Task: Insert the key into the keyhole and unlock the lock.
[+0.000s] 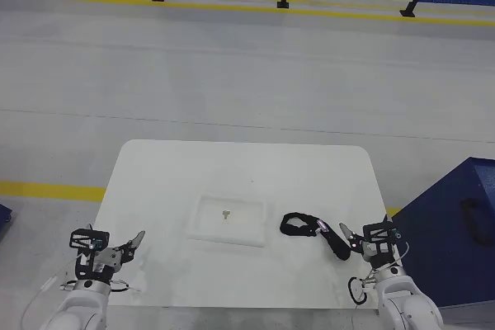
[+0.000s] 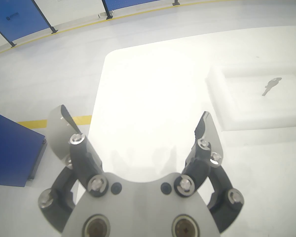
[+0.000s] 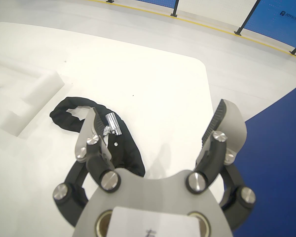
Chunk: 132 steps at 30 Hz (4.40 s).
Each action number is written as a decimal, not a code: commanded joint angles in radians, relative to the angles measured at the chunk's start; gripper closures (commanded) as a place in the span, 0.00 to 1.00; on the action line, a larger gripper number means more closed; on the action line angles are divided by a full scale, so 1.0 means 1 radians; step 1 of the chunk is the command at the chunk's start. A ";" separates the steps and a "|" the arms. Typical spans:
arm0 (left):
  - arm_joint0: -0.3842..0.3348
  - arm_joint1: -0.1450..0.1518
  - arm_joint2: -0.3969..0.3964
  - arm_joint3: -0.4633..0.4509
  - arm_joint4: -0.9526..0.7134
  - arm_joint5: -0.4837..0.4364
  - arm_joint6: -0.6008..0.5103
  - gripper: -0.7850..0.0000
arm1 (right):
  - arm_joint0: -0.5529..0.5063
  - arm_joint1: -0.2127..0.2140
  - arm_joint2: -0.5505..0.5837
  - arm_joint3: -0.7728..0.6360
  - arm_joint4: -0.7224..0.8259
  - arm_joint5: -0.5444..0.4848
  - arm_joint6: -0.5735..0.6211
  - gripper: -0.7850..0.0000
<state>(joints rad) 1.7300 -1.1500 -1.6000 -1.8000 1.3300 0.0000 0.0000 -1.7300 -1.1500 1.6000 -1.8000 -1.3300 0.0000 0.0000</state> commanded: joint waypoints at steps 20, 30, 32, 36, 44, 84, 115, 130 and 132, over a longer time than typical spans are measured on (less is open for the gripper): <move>-0.551 -0.007 0.284 0.167 -0.219 -0.568 -0.535 0.00 | 0.000 0.000 0.000 0.000 0.000 0.000 0.000 0.00; -0.578 -0.007 0.318 0.173 -0.165 -0.595 -0.550 0.00 | 0.000 0.000 0.000 0.000 0.000 0.000 0.000 0.00; -0.630 -0.010 0.350 0.199 -0.162 -0.646 -0.553 0.00 | 0.000 0.000 0.000 0.000 0.000 0.000 0.000 0.00; -0.769 -0.024 0.449 0.297 -0.187 -0.754 -0.618 0.00 | 0.000 0.000 0.000 0.000 0.000 0.000 0.000 0.00; -1.095 -0.112 0.731 0.682 -0.379 -0.856 -0.787 0.07 | 0.000 0.000 0.000 0.000 0.000 0.000 0.000 0.00; -1.417 -0.363 1.100 1.282 -0.354 -0.901 -0.756 1.00 | 0.000 0.000 0.000 0.000 0.000 0.000 0.000 0.00; -0.848 0.018 0.482 0.433 -0.249 -1.012 -0.348 1.00 | 0.000 0.000 0.000 0.000 0.000 0.000 0.000 0.00; -0.848 0.018 0.482 0.433 -0.249 -1.012 -0.348 1.00 | 0.035 0.015 0.065 -0.009 0.001 -0.148 0.217 0.00; -0.848 0.018 0.482 0.433 -0.249 -1.012 -0.348 1.00 | 0.070 0.022 0.067 0.016 -0.007 -0.249 0.279 0.00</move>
<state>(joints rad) 0.8821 -1.1319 -1.1182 -1.3672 1.0812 -1.0123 -0.3477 -1.6815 -1.1319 1.6682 -1.8008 -1.3353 -0.1760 0.2346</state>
